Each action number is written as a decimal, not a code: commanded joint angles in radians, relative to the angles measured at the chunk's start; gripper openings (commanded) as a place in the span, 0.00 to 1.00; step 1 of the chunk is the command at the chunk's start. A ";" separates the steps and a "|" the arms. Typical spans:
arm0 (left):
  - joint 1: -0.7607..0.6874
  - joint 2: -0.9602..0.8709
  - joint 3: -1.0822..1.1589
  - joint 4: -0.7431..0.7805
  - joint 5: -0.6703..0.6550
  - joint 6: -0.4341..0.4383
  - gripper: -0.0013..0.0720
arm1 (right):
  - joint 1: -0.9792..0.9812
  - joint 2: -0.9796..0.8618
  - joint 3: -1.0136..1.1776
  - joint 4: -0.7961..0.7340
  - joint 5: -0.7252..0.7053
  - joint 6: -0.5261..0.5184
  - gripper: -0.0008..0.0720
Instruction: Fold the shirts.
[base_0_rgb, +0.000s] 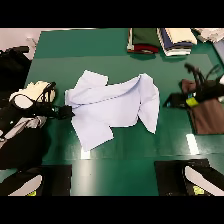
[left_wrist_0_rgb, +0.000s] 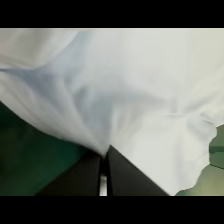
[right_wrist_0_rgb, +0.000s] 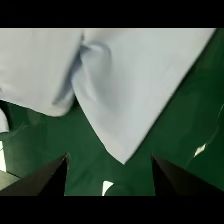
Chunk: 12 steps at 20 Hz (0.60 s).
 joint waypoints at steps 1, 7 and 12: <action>-0.001 0.011 0.047 0.001 -0.014 0.013 0.05 | -0.140 0.042 -0.275 0.018 -0.008 0.000 0.82; -0.001 0.009 0.047 0.001 -0.011 0.013 0.05 | -0.045 0.041 -0.488 0.192 -0.254 -0.018 0.70; -0.001 0.009 0.047 0.001 -0.020 0.014 0.05 | 0.080 -0.098 -0.465 0.243 -0.340 -0.020 0.61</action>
